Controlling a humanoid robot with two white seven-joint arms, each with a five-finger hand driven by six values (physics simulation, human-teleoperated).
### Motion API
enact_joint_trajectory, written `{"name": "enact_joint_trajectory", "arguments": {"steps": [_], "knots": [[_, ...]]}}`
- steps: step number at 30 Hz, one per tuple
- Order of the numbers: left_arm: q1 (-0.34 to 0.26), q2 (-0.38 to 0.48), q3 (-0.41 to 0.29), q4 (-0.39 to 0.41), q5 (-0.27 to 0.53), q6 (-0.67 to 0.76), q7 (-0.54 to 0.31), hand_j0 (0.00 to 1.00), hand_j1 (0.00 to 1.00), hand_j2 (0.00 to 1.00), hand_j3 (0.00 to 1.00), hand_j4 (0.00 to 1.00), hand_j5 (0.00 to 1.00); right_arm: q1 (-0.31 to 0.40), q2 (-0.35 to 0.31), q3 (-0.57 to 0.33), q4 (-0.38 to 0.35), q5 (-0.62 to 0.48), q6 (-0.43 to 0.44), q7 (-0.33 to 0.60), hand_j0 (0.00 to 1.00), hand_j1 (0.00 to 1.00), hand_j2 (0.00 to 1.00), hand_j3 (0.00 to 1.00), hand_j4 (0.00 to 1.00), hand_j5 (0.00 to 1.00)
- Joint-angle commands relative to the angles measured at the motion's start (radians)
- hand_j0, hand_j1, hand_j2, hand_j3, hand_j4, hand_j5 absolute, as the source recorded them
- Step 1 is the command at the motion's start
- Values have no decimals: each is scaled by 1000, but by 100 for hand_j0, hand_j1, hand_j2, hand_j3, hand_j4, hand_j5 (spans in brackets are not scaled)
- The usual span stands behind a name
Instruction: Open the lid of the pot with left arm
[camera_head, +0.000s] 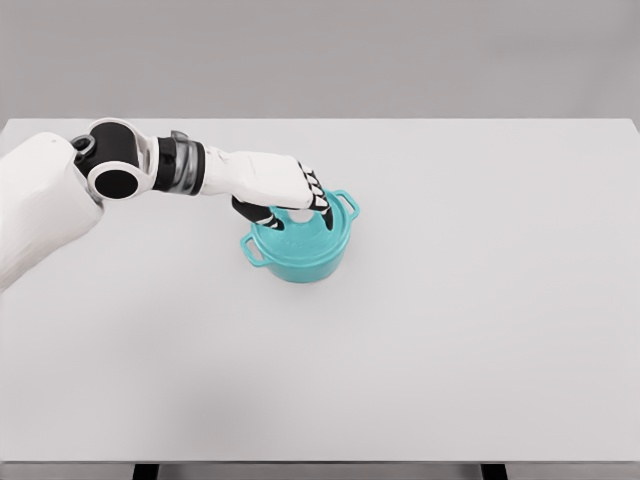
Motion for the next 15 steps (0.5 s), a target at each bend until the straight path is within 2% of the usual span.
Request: {"name": "enact_joint_trajectory", "arguments": {"steps": [1, 10, 15], "knots": [[0, -1, 1, 3, -9, 3, 0, 73, 73, 73, 73, 73, 73, 0, 0, 0, 3, 0, 0, 0, 100, 100, 100, 100, 100, 100], [2, -1, 1, 2, -10, 3, 0, 54, 54, 54, 54, 54, 54, 0, 0, 0, 3, 0, 0, 0, 100, 100, 100, 100, 100, 100], [2, -1, 1, 2, -10, 3, 0, 47, 47, 47, 47, 47, 47, 0, 0, 0, 0, 0, 0, 0, 100, 100, 100, 100, 100, 100]]}}
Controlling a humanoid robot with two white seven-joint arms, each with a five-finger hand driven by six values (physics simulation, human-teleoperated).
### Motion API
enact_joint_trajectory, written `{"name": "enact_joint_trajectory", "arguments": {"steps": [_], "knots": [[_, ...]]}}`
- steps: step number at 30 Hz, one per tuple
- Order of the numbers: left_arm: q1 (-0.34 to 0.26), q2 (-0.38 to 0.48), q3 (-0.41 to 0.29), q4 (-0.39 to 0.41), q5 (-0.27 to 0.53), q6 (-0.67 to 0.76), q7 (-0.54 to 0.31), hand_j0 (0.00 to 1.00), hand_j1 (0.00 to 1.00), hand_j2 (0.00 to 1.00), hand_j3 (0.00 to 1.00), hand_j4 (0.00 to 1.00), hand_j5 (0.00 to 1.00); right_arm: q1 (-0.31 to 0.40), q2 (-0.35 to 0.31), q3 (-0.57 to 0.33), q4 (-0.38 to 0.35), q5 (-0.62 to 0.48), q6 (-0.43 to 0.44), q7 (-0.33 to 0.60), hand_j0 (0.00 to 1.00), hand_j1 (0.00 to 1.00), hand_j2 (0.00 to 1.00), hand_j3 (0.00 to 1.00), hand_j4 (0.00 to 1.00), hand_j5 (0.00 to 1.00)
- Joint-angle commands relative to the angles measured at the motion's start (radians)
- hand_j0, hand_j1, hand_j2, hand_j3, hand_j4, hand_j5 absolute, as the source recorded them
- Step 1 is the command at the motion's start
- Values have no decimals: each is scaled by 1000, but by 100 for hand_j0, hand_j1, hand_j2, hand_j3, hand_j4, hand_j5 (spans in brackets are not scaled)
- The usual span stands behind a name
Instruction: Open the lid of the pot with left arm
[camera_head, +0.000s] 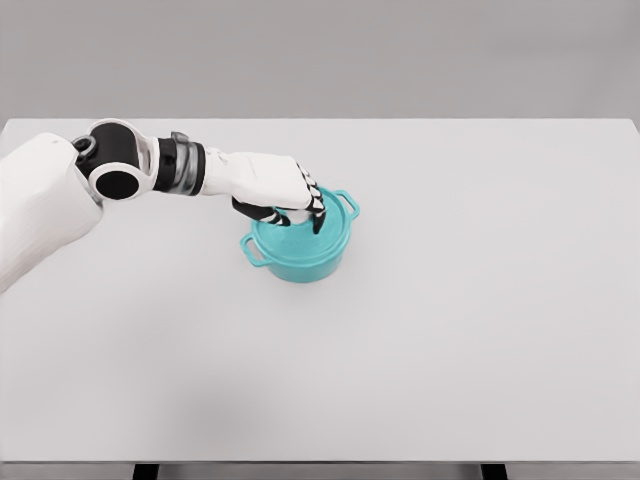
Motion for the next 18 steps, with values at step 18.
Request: {"name": "enact_joint_trajectory", "arguments": {"steps": [18], "knots": [[-77, 195, 1, -8, 6, 2, 0, 41, 41, 41, 41, 41, 41, 0, 0, 0, -1, 0, 0, 0, 100, 100, 100, 100, 100, 100]]}}
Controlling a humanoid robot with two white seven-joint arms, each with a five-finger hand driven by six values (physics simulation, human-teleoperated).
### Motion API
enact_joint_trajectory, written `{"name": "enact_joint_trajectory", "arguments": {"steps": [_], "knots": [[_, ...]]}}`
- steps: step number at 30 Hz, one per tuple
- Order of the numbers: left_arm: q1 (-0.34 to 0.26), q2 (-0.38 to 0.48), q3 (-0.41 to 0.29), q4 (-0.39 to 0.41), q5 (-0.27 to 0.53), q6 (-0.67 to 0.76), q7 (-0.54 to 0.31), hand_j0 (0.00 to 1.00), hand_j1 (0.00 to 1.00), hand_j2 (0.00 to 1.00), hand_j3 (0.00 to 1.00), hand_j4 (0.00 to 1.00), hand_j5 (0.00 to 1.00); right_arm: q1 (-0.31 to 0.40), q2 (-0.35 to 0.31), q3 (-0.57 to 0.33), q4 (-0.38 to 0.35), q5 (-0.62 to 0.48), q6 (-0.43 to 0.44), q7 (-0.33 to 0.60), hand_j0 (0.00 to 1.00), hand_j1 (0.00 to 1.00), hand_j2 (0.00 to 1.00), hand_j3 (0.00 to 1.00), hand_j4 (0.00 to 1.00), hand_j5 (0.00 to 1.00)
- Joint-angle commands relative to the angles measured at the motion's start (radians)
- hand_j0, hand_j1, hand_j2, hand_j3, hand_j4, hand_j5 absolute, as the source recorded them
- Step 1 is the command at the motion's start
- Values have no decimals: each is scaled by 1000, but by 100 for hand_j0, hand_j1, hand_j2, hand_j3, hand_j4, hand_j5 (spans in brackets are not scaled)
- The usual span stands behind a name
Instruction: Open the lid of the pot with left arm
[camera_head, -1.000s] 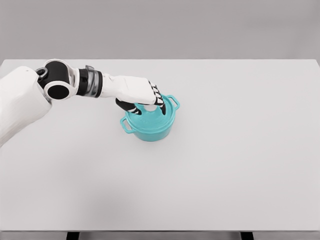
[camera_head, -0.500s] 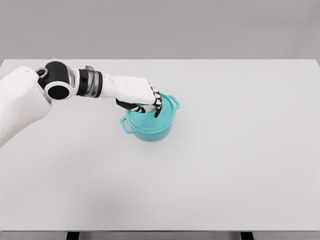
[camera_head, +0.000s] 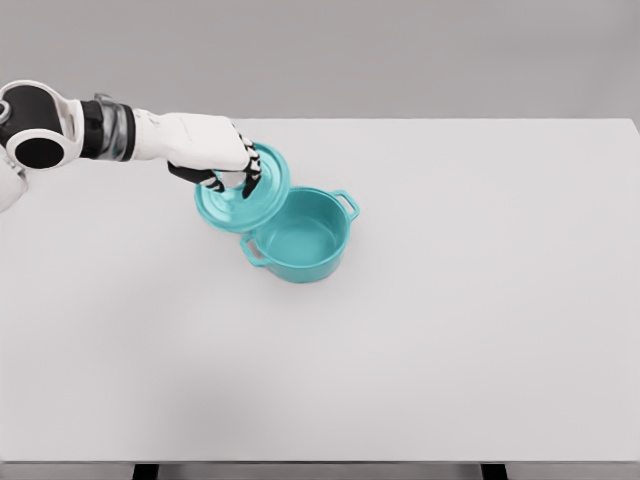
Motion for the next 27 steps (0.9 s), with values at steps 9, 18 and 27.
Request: {"name": "enact_joint_trajectory", "arguments": {"steps": [9, 18, 27], "knots": [[14, 115, 1, 27, -89, 3, 0, 42, 42, 42, 42, 42, 42, 0, 0, 0, 2, 0, 0, 0, 100, 100, 100, 100, 100, 100], [29, 109, -29, 64, -227, 3, 0, 46, 46, 46, 46, 46, 46, 0, 0, 0, 2, 0, 0, 0, 100, 100, 100, 100, 100, 100], [29, 104, -33, 75, -226, 3, 0, 96, 96, 96, 96, 96, 96, 0, 0, 0, -1, 0, 0, 0, 100, 100, 100, 100, 100, 100]]}}
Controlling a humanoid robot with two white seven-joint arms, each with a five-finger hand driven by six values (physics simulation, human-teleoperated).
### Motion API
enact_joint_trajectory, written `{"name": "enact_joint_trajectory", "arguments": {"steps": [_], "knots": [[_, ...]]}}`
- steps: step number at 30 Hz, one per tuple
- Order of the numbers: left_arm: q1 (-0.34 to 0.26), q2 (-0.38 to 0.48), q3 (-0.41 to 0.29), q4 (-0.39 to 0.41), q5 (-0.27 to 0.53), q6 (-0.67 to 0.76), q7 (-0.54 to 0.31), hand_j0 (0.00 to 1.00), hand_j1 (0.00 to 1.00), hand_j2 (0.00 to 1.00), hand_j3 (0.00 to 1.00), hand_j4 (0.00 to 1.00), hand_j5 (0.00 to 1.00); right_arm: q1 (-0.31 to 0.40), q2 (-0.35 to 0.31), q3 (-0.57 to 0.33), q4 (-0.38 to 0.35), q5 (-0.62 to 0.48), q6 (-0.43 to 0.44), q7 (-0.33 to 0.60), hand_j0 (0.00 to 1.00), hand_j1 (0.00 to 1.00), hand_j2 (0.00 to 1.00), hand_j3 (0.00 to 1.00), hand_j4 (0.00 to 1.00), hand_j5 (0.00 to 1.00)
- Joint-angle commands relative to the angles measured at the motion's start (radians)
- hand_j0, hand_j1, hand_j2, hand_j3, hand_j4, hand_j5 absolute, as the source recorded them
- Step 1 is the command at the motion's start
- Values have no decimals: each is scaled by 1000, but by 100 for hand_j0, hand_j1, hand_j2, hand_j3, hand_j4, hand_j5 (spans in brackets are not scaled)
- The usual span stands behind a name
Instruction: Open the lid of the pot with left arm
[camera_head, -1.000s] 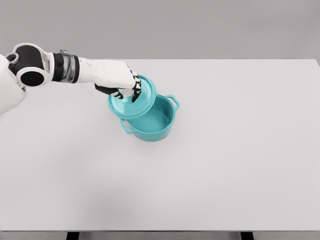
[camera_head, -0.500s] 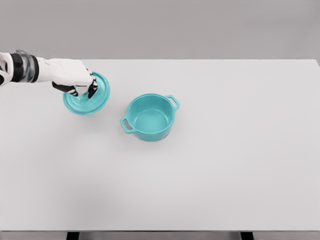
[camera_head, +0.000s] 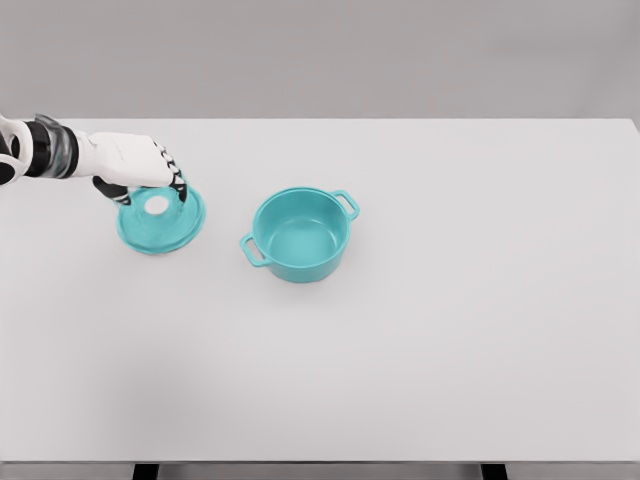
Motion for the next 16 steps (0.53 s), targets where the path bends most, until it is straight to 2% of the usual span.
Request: {"name": "enact_joint_trajectory", "arguments": {"steps": [1, 5, 7, 9, 10, 16], "knots": [[0, -1, -1, 6, 1, 2, 0, 97, 97, 97, 97, 97, 97, 0, 0, 0, 2, 0, 0, 0, 100, 100, 100, 100, 100, 100], [-9, 11, 7, 49, 12, 2, 0, 100, 100, 100, 100, 100, 100, 0, 0, 0, 2, 0, 0, 0, 100, 100, 100, 100, 100, 100], [-12, 34, 17, 188, 17, 2, 0, 100, 100, 100, 100, 100, 100, 0, 0, 0, -1, 0, 0, 0, 100, 100, 100, 100, 100, 100], [-9, 28, 71, 389, 145, 2, 0, 100, 100, 100, 100, 100, 100, 0, 0, 0, 2, 0, -2, 0, 100, 100, 100, 100, 100, 100], [-9, 28, 79, 430, 167, 2, 0, 100, 100, 100, 100, 100, 100, 0, 0, 0, 2, 0, 0, 0, 100, 100, 100, 100, 100, 100], [-6, 25, 79, 447, 170, 2, 0, 100, 100, 100, 100, 100, 100, 0, 0, 0, -1, 0, 0, 0, 100, 100, 100, 100, 100, 100]]}}
